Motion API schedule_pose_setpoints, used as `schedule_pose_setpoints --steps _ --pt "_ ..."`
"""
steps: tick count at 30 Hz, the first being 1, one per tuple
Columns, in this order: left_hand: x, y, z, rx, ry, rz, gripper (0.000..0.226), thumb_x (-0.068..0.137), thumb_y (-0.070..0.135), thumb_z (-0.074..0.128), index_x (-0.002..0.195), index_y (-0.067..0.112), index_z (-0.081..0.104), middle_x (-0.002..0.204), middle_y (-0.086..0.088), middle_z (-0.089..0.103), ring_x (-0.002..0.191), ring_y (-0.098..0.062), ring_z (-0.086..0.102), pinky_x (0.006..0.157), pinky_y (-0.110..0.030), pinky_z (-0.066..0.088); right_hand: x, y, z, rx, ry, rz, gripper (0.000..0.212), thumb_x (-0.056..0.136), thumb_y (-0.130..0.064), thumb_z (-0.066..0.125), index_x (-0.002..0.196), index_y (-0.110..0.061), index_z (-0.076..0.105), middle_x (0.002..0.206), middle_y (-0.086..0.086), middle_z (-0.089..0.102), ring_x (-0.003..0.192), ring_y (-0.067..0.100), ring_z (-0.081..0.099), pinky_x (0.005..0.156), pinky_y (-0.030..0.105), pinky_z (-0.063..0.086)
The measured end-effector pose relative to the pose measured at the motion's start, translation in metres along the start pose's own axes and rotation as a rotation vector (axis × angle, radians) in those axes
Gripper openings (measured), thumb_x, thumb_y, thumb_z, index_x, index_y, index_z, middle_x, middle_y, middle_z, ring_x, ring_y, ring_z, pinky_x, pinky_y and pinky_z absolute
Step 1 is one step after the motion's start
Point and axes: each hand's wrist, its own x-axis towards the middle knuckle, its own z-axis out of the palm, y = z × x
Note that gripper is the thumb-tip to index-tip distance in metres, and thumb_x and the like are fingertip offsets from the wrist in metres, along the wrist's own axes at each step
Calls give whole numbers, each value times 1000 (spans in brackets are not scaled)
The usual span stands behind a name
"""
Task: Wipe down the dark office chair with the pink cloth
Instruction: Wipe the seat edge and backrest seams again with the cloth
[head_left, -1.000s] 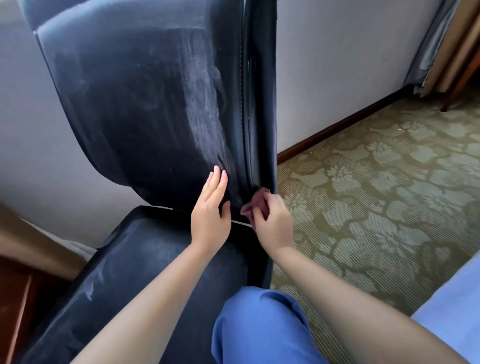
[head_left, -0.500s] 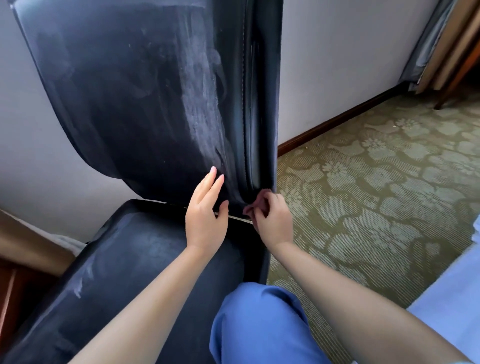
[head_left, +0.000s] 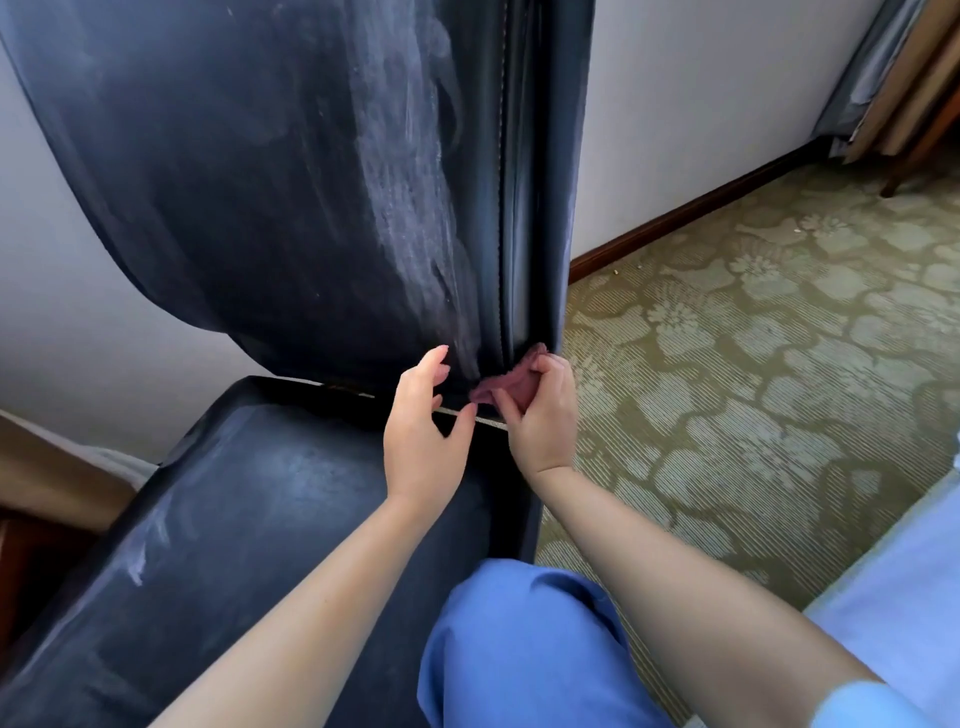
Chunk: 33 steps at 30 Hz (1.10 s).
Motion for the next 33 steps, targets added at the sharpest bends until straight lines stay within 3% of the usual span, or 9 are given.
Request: schedule_pose_setpoints --steps 5,8,11,14,18,22,24,29,33 --pt "4 -3 0 -199 -130 -300 34 81 -2 69 99 26 59 99 10 63 103 -11 62 82 -12 49 -5 13 2 15 -21 198 33 72 -10 76 96 -1 55 95 10 54 86 16 47 77 29 39" --pt "5 -7 -1 -175 -219 -399 33 82 0 69 108 18 61 103 5 64 101 -9 61 82 -12 47 -10 3 1 71 27 586 23 78 -16 72 96 -7 60 98 4 54 85 12 49 71 21 34" --pt "4 -10 0 -214 -280 -509 37 83 3 69 117 15 60 108 0 65 99 -11 62 86 -20 45 -5 9 -12 455 -233 1173 9 94 -12 49 87 -13 55 89 5 56 79 20 57 66 28 45" --pt "5 -15 3 -251 -295 -573 34 84 2 67 114 14 61 109 -5 65 91 -11 61 79 -20 45 4 4 -21 678 -200 1317 14 95 -7 46 85 -12 54 89 9 58 80 23 59 76 38 52" --pt "5 -22 7 -237 -316 -605 31 83 2 66 112 14 62 109 -5 66 93 -12 60 78 -20 45 14 -34 -22 728 122 1018 20 88 -6 55 79 -20 67 86 2 64 82 17 60 81 31 48" --pt "2 -26 9 -237 -346 -627 30 86 0 63 112 15 62 111 -4 64 102 -15 60 88 -26 44 3 -26 -18 101 205 208 24 88 -3 56 108 -6 69 108 5 54 94 10 52 86 8 35" --pt "2 -30 9 -227 -364 -632 31 87 0 62 114 15 62 112 -4 64 104 -15 59 90 -26 45 1 -4 -15 -111 156 -62 25 86 0 55 106 -3 69 106 12 56 88 11 50 80 10 33" --pt "3 -32 13 -180 -377 -644 32 87 0 62 116 13 61 112 -4 64 104 -15 58 94 -28 45 -3 26 -10 -185 -71 -22 20 87 -3 52 101 -7 66 103 1 52 89 20 56 76 34 50" --pt "5 -27 19 -161 -384 -644 34 87 1 62 119 11 61 111 -2 63 103 -14 57 92 -26 44 8 14 -25 -219 -59 -106 22 83 -2 56 100 -6 68 98 4 53 81 25 57 66 27 47"
